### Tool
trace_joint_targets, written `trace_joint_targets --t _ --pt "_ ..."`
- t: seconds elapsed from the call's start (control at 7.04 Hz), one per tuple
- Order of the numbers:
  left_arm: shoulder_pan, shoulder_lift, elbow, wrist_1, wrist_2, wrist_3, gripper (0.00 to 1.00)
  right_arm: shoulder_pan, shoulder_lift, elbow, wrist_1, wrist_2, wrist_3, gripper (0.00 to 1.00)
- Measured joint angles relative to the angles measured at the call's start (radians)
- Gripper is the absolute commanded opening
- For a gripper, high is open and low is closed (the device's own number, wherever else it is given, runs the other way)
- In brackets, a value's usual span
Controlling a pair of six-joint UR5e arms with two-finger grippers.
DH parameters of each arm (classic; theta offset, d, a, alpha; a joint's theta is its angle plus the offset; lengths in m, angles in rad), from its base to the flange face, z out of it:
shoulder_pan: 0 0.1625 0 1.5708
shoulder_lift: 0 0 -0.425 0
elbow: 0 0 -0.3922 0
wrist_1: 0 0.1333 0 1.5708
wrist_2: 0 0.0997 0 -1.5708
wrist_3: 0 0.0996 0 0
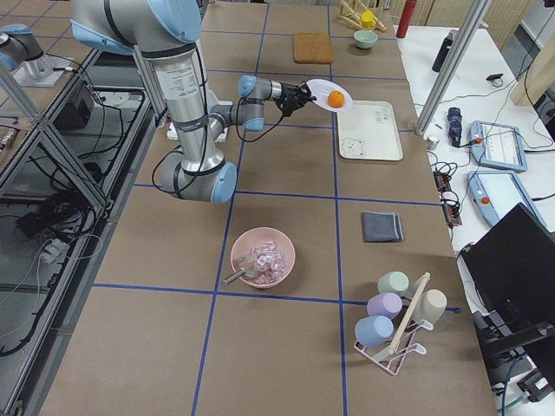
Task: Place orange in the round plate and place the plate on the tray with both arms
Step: 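Carry the plate with the right gripper onto the cream bear tray and release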
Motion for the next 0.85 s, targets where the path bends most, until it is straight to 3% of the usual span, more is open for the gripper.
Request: trace_joint_targets --t 0.28,0.71,0.85 --pt "0.0 0.009 -0.008 0.0 0.0 -0.003 0.99 0.086 0.164 -0.266 -0.033 0.007 0.087 0.0" --pt "0.002 0.004 -0.009 -0.001 0.0 -0.006 0.99 0.17 0.348 -0.551 -0.072 0.041 0.206 0.0" --pt "0.002 0.001 -0.009 -0.001 0.0 -0.007 0.99 0.18 0.373 -0.592 -0.074 0.052 0.223 0.54"
